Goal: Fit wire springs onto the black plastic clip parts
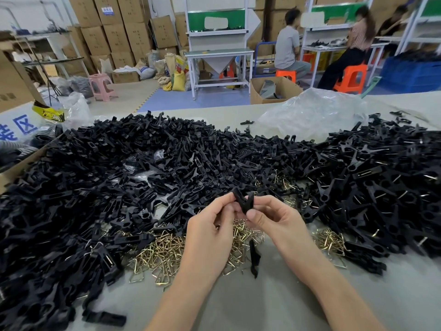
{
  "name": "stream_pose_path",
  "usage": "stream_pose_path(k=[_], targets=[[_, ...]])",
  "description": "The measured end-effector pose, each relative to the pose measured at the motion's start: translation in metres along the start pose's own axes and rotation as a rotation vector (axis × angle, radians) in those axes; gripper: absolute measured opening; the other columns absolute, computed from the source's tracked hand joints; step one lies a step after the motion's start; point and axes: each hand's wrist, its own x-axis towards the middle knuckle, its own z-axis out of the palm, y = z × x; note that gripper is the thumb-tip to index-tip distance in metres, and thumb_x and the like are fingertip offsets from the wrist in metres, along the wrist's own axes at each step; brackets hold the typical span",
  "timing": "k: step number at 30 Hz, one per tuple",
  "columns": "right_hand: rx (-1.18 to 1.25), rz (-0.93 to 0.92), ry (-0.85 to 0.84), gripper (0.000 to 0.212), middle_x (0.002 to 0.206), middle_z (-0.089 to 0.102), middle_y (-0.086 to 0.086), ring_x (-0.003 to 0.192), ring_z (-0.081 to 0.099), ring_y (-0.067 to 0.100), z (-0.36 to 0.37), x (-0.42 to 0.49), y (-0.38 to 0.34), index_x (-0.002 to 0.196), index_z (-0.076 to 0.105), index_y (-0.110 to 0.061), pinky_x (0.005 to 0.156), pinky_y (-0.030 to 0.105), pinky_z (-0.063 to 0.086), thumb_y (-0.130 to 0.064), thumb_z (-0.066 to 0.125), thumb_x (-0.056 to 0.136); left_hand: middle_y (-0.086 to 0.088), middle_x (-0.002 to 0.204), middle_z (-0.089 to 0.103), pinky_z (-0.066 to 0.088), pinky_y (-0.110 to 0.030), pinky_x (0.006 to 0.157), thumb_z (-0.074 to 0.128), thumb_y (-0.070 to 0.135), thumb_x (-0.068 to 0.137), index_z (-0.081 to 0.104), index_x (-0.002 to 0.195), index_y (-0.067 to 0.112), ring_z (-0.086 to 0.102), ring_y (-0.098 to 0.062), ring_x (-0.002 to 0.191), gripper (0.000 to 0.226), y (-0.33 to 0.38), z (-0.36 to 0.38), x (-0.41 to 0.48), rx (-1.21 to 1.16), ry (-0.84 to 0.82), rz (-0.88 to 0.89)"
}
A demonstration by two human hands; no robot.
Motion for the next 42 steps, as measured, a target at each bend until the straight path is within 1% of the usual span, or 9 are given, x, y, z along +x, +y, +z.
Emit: stream_pose_path(k=[5,9,14,20,23,27,34,38,42], targets=[[0.034,-0.02,0.159,0.03,0.089,0.074,-0.009,0.092,0.071,0.014,-0.006,0.005,0.0,0.098,0.078,-0.035,0.088,0.027,0.058,-0.034,0.081,0.069,0.022,0.11,0.061,0.036,-0.024,0.095,0.039,0.048,0.097,0.058,0.127,0.034,0.052,-0.004,0.108,0.038,-0.01,-0.015,0.003,0.688,-0.101,0.191],[0.15,-0.002,0.237,0.026,0.083,0.073,-0.007,0.085,0.07,0.011,-0.01,0.008,0.002,0.095,0.08,-0.034,0.08,0.02,0.057,-0.027,0.078,0.07,0.014,0.117,0.058,0.029,-0.035,0.105,0.043,0.063,0.095,0.067,0.122,0.034,0.051,-0.015,0.117,0.047,-0.02,-0.011,0.0,0.968,-0.285,0.175],[0.097,0.028,0.223,0.027,0.085,0.073,-0.008,0.082,0.071,0.008,-0.01,0.008,0.004,0.099,0.079,-0.031,0.083,0.023,0.059,-0.027,0.078,0.073,0.022,0.101,0.057,0.03,-0.023,0.091,0.053,0.046,0.096,0.064,0.097,0.036,0.054,-0.005,0.098,0.015,-0.022,-0.009,0.002,0.799,-0.191,0.193],[0.13,0.039,0.206,0.025,0.083,0.072,-0.007,0.083,0.069,0.01,-0.008,0.008,0.002,0.096,0.08,-0.026,0.081,0.024,0.059,-0.024,0.078,0.071,0.028,0.103,0.06,0.04,-0.011,0.082,0.053,0.043,0.099,0.058,0.095,0.042,0.055,0.004,0.099,0.006,-0.012,-0.012,0.002,0.426,-0.023,0.081],[0.128,0.052,0.194,0.027,0.084,0.072,-0.006,0.083,0.07,0.012,-0.007,0.006,0.001,0.097,0.08,-0.025,0.081,0.025,0.059,-0.025,0.079,0.071,0.026,0.09,0.062,0.041,-0.011,0.066,0.052,0.043,0.101,0.056,0.095,0.044,0.057,0.001,0.075,0.008,-0.01,-0.013,0.001,0.362,-0.026,0.031],[0.1,0.053,0.169,0.026,0.085,0.072,-0.006,0.084,0.07,0.013,-0.006,0.005,0.001,0.098,0.08,-0.028,0.081,0.026,0.059,-0.026,0.079,0.071,0.02,0.089,0.061,0.042,-0.01,0.071,0.06,0.032,0.097,0.053,0.089,0.04,0.06,-0.002,0.087,0.013,-0.01,-0.011,0.001,0.344,0.0,0.004],[-0.03,0.024,0.087,0.031,0.098,0.074,-0.017,0.091,0.072,0.009,-0.005,0.004,0.0,0.103,0.077,-0.037,0.085,0.02,0.056,-0.015,0.079,0.081,0.005,0.077,0.07,0.046,-0.013,0.063,0.068,0.026,0.092,0.065,0.085,0.032,0.061,-0.006,0.067,0.01,-0.004,-0.009,0.005,-0.024,0.041,-0.146],[-0.117,0.021,0.052,0.033,0.098,0.079,-0.008,0.09,0.072,0.003,-0.005,0.004,0.001,0.107,0.076,-0.027,0.079,0.013,0.052,-0.001,0.076,0.085,-0.003,0.073,0.068,0.046,-0.014,0.061,0.066,0.02,0.094,0.068,0.087,0.024,0.058,-0.007,0.065,0.009,0.0,-0.011,0.007,-0.137,0.049,-0.187],[-0.166,0.008,0.049,0.034,0.1,0.079,-0.005,0.095,0.072,0.006,-0.005,0.005,0.004,0.11,0.074,-0.023,0.08,0.017,0.054,0.001,0.075,0.085,0.008,0.064,0.062,0.035,-0.009,0.05,0.06,0.019,0.099,0.071,0.095,0.028,0.046,0.001,0.052,0.015,0.001,-0.014,0.007,-0.118,0.023,-0.195]])
